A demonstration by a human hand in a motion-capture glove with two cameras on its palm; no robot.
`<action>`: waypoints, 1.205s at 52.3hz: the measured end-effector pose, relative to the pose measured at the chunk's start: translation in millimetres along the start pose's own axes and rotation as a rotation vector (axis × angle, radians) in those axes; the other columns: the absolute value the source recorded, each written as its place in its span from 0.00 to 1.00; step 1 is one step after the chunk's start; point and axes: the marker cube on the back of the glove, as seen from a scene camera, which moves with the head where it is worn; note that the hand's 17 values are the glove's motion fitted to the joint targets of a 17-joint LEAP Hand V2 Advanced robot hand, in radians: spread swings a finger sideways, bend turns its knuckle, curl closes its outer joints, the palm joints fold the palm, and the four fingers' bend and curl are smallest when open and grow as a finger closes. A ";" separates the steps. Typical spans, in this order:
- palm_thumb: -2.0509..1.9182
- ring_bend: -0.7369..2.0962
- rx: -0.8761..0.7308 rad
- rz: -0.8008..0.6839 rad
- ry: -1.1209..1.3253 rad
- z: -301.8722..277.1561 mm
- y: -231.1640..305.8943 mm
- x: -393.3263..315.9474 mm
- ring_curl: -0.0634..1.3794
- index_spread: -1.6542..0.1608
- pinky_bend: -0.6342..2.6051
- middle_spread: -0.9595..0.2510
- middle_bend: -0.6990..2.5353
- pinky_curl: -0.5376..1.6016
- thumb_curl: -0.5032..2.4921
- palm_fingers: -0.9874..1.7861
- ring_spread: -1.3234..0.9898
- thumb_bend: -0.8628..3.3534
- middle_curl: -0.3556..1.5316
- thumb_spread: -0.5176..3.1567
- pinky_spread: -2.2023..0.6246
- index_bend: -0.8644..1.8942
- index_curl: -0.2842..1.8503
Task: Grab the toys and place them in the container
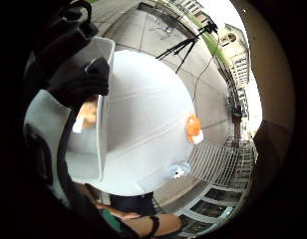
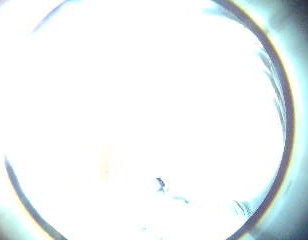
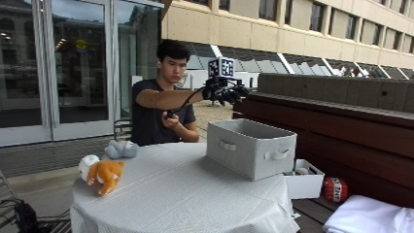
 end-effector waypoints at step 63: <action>0.49 0.57 -0.090 0.353 0.132 67.2 302.6 306.8 0.22 0.73 0.56 0.74 0.35 0.41 0.25 0.36 0.55 0.19 0.44 0.40 0.79 0.37 0.27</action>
